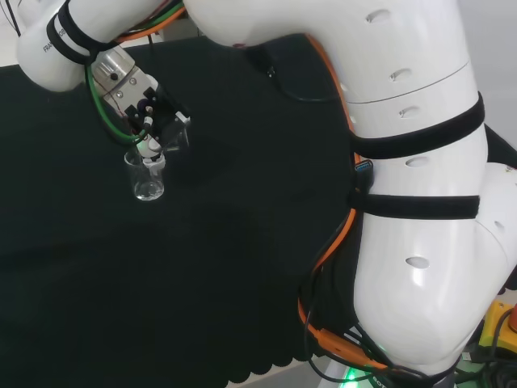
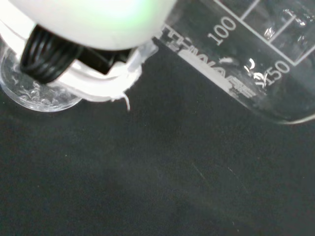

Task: Pour the water from the handheld beaker into the one on the table.

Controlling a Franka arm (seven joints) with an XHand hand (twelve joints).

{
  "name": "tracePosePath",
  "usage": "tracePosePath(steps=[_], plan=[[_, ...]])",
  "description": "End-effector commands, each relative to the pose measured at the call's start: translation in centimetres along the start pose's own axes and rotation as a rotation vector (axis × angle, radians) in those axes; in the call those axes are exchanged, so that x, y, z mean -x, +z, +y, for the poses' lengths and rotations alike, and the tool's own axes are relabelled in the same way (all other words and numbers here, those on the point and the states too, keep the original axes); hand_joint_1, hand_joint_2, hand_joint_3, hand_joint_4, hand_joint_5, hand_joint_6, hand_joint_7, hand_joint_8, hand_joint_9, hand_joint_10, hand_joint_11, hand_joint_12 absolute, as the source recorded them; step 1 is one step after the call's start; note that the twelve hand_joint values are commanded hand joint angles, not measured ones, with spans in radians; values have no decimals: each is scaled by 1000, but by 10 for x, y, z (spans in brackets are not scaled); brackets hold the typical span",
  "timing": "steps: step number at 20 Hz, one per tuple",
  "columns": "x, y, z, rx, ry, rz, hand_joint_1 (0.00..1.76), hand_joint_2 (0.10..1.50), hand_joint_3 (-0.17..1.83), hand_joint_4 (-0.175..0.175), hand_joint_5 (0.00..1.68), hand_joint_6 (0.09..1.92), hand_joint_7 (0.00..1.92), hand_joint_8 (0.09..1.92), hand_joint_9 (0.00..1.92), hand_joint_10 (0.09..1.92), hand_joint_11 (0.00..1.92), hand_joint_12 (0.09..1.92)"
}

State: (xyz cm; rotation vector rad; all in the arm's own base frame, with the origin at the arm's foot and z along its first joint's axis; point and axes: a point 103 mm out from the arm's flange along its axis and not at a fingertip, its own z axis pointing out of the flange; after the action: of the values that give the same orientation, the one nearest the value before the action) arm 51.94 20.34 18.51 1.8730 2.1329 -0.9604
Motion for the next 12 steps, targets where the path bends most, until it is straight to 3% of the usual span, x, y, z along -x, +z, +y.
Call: tracePosePath(steps=[1, 8, 12], plan=[[-2, -1, -1, -4, 9, -11, 1189, 610, 732, -89, 1296, 670, 1652, 492, 1542, 625, 1381, 764], [4, 2, 0, -6, 3, -1, 1189, 609, 733, -90, 1295, 671, 1650, 496, 1540, 627, 1380, 765], [-4, -2, -4, 1, 8, -17, 1189, 609, 734, -91, 1294, 673, 1649, 499, 1539, 629, 1379, 765]])
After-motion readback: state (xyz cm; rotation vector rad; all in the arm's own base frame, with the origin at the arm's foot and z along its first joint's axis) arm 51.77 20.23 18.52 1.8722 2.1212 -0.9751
